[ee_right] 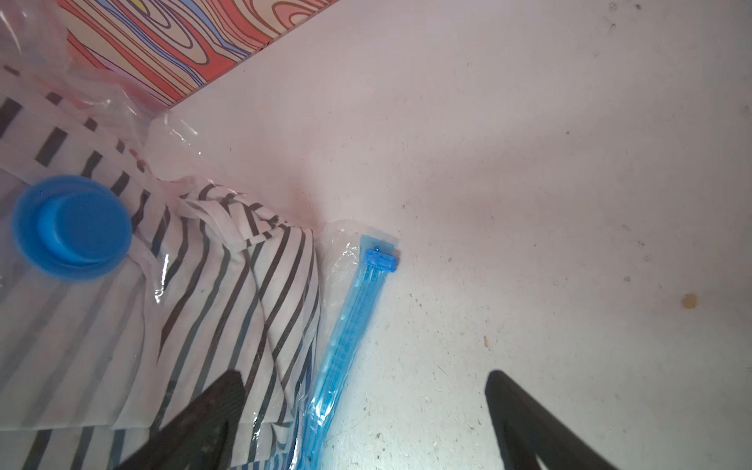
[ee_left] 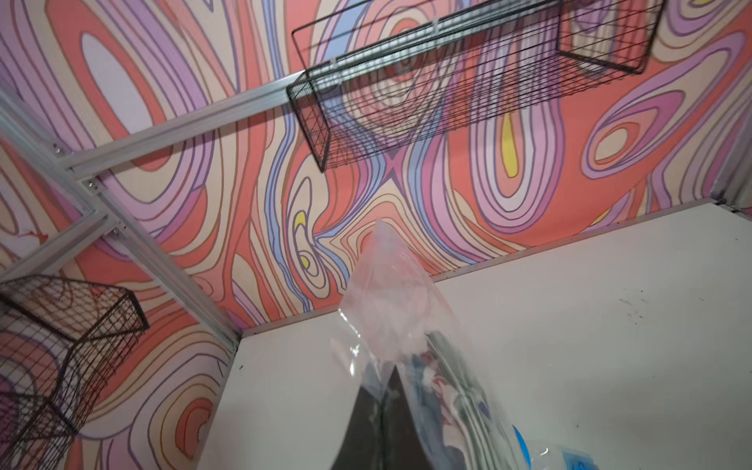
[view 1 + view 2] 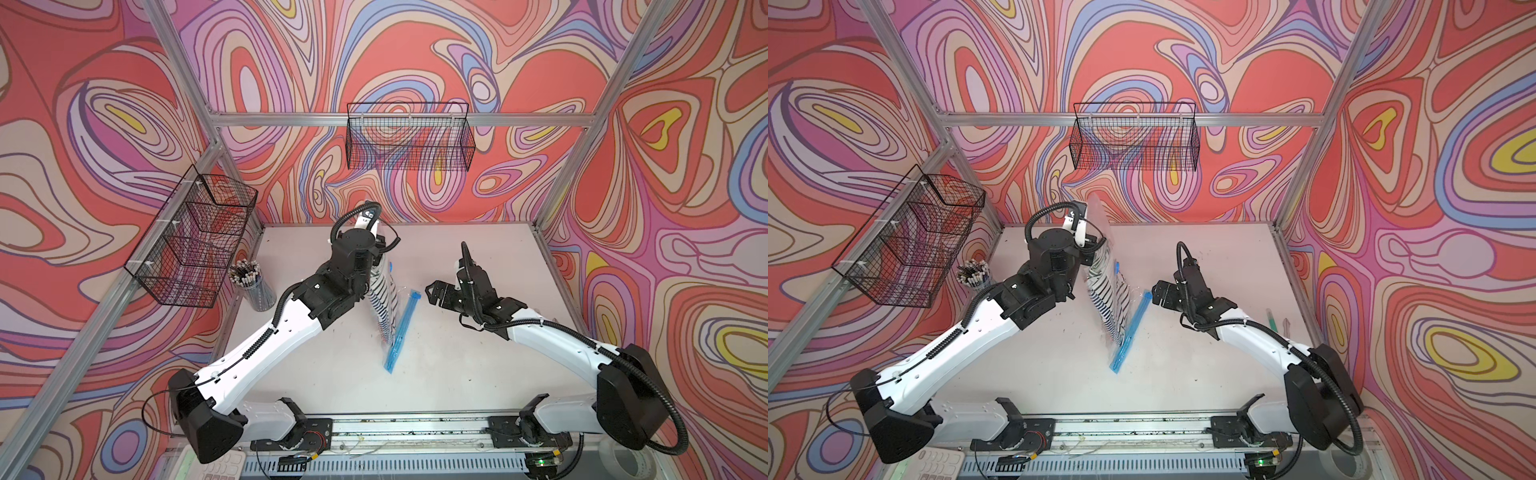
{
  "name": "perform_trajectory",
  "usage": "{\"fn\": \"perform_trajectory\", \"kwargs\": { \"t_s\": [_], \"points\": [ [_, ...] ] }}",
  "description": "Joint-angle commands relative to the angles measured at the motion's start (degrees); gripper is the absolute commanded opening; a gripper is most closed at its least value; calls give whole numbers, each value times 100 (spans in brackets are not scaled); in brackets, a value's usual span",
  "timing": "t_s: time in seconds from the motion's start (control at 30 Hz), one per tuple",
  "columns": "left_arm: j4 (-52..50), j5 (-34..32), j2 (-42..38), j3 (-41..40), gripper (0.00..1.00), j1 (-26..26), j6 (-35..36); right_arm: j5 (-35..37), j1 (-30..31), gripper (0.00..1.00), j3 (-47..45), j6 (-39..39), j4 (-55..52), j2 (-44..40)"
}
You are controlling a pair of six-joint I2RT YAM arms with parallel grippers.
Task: Take the tank top out of the vacuum bag
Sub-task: Adjust the vacuum bag at the center of the board.
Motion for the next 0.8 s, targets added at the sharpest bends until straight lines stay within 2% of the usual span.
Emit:
{"fn": "perform_trajectory", "kwargs": {
  "t_s": [0.0,0.1,0.4,0.43,0.47,0.5,0.57,0.67,0.77],
  "points": [
    [-768,-337,-161,-171,0,255,-1038,-95,-33,98,32,11,90,119],
    [-1222,-698,-233,-392,0,319,-1429,-99,-32,98,-74,76,159,197],
    [-2253,-595,56,-771,0,329,-2556,-396,-25,93,-753,658,1074,600],
    [-2437,-580,94,-758,20,337,-2676,-431,-29,93,-795,700,1163,634],
    [-2591,-563,117,-769,52,329,-2831,-452,-26,92,-859,745,1258,666],
    [-2664,-490,118,-783,63,329,-2897,-453,-28,92,-892,768,1311,695],
    [-2760,-186,79,-748,71,329,-2914,-466,-24,91,-946,811,1432,772],
    [-3111,137,40,-522,96,335,-2984,-560,-22,89,-965,887,1642,965],
    [-3200,448,-61,-483,100,321,-3009,-588,-23,85,-1055,1000,1955,1139]
  ]
}}
